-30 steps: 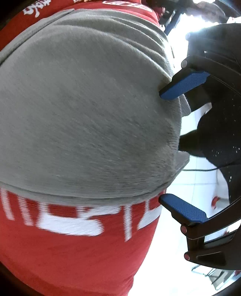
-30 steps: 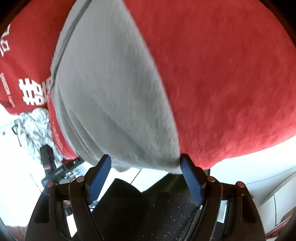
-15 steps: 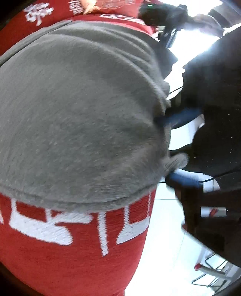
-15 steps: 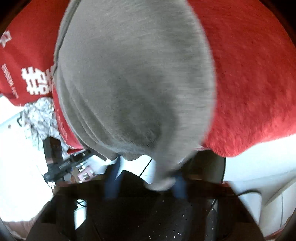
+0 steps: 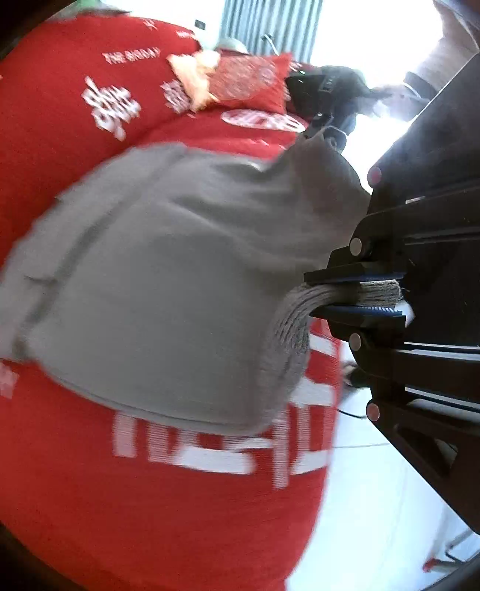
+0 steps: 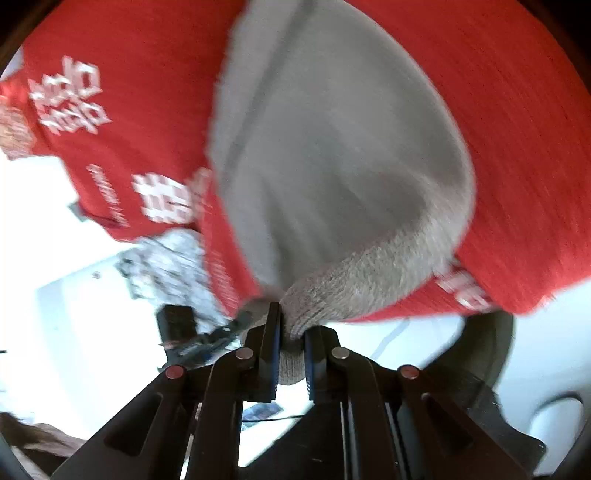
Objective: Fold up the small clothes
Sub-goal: 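Fold the hem over toward the collar with both grippers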
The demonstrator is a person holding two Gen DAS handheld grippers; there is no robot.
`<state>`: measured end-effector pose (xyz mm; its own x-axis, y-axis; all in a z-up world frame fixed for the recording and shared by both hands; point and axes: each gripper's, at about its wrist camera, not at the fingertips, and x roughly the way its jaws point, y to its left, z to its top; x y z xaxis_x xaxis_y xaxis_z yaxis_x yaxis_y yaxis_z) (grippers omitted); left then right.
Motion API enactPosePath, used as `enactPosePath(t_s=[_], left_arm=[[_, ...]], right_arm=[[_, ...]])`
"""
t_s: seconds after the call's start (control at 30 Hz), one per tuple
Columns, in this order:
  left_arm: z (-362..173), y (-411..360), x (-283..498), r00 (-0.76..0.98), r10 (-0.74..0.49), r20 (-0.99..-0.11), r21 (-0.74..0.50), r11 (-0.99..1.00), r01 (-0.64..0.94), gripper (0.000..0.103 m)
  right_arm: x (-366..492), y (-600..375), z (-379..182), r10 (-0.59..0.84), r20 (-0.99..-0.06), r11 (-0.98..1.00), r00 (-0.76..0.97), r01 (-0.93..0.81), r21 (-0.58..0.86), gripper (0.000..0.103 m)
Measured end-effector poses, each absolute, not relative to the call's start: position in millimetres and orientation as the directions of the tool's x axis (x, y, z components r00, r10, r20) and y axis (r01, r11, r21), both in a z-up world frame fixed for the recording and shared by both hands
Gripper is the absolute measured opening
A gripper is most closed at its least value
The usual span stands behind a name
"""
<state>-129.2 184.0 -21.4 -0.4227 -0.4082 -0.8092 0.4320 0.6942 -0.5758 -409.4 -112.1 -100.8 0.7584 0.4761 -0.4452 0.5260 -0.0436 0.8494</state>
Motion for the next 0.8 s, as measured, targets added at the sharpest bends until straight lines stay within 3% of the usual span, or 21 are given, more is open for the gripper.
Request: enactPosePath(t_s=[0.27,0.43,0.57,0.8], left_arm=[[28.2,112.2,-44.7,-0.276,-0.57,-0.774,-0.63,0.65,0.424,0.011],[47.6,61.8,13.7,-0.182,-0.6,-0.779,-0.608,0.651,0.455,0.011],[36.7,15.6,45.1,-0.116,-0.579,-0.807,-0.557,0.682,0.475,0.011],[-24.3,-47.6,88.3,-0.062,-0.438,-0.897,-0.413,0.778,0.474,0.011]], right_arm=[[-358.2,-202.3,-49.9,0.388,-0.332,-0.026,0.86,0.371,0.928,0.012],[-307.3,-257.0,-29.7,0.374,-0.332,0.035,0.866,0.345,0.938,0.012],[-273.3,-304.2,-32.1,0.357,-0.346,0.056,0.868,0.35,0.935,0.012],[-223.9,-355.1,-87.6,0.359,-0.434,0.009,0.826,0.462,0.887,0.011]])
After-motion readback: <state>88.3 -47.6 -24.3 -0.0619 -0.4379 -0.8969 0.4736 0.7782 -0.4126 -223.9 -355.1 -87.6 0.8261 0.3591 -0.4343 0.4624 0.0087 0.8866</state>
